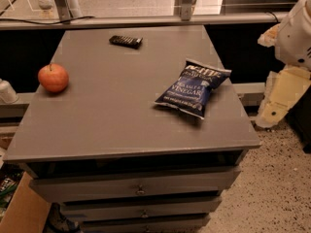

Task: Move blue chip bag near rxbar chocolate

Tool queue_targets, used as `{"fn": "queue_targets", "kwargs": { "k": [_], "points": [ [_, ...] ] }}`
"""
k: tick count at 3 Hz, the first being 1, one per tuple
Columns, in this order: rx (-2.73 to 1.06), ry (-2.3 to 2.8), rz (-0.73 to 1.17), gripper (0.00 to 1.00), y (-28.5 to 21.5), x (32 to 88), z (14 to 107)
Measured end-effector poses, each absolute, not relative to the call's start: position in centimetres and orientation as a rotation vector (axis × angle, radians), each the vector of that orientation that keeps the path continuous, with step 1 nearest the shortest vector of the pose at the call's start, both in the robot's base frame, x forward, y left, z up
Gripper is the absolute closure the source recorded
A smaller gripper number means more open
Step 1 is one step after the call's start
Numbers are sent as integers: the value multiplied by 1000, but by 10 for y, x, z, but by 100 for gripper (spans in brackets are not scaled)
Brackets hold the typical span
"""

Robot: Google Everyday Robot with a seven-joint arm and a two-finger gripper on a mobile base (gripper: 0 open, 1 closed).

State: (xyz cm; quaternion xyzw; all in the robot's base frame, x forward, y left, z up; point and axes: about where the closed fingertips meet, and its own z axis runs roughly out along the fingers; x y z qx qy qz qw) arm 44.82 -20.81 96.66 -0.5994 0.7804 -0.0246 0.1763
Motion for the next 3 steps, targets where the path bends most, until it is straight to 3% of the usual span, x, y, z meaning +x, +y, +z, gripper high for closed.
{"fn": "queue_targets", "kwargs": {
  "k": [3],
  "points": [
    [-1589,2097,17,0,-151,517,910]
  ]
}}
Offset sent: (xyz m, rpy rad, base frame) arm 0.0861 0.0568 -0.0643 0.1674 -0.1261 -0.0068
